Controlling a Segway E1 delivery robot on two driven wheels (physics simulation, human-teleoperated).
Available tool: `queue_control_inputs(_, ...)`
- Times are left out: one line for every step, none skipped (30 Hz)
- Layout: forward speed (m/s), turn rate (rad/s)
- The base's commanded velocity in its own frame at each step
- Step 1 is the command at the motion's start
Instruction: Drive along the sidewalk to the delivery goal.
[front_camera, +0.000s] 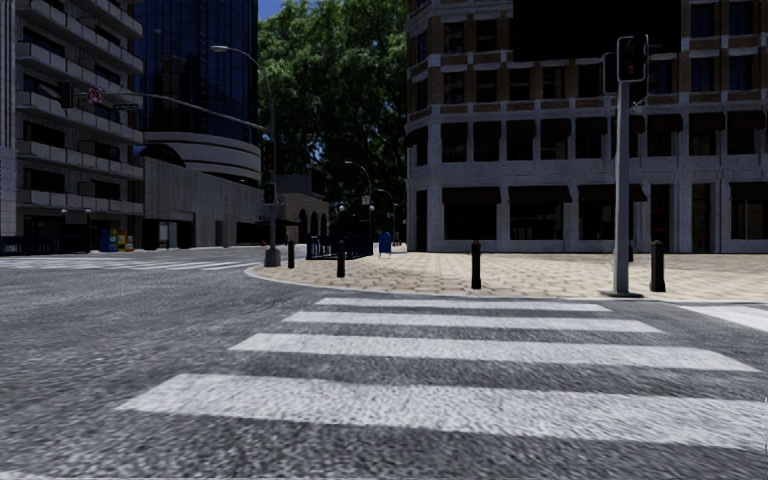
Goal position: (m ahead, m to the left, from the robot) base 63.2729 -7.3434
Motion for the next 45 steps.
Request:
queue_control_inputs(2.0, 0.0)
queue_control_inputs(2.0, 0.0)
queue_control_inputs(2.0, 0.0)
queue_control_inputs(2.0, 0.0)
queue_control_inputs(2.0, 0.0)
queue_control_inputs(2.0, 0.0)
queue_control_inputs(2.0, 0.0)
queue_control_inputs(2.0, 0.0)
queue_control_inputs(2.0, 0.0)
queue_control_inputs(2.0, 0.0)
queue_control_inputs(2.0, 0.0)
queue_control_inputs(2.0, 0.0)
queue_control_inputs(2.0, 0.0)
queue_control_inputs(2.0, 0.0)
queue_control_inputs(2.0, 0.0)
queue_control_inputs(2.0, 0.0)
queue_control_inputs(2.0, 0.0)
queue_control_inputs(2.0, 0.0)
queue_control_inputs(2.0, 0.0)
queue_control_inputs(2.0, 0.0)
queue_control_inputs(2.0, 0.0)
queue_control_inputs(2.0, 0.0)
queue_control_inputs(2.0, 0.0)
queue_control_inputs(2.0, 0.0)
queue_control_inputs(2.0, 0.0)
queue_control_inputs(2.0, 0.0)
queue_control_inputs(2.0, 0.0)
queue_control_inputs(2.0, 0.0)
queue_control_inputs(2.0, 0.0)
queue_control_inputs(2.0, 0.0)
queue_control_inputs(2.0, 0.0)
queue_control_inputs(2.0, 0.0)
queue_control_inputs(2.0, 0.0)
queue_control_inputs(2.0, 0.0)
queue_control_inputs(2.0, 0.0)
queue_control_inputs(2.0, 0.0)
queue_control_inputs(2.0, 0.0)
queue_control_inputs(2.0, 0.0)
queue_control_inputs(2.0, 0.0)
queue_control_inputs(2.0, 0.0)
queue_control_inputs(2.0, 0.0)
queue_control_inputs(2.0, 0.0)
queue_control_inputs(2.0, 0.0)
queue_control_inputs(2.0, 0.0)
queue_control_inputs(2.0, 0.0)
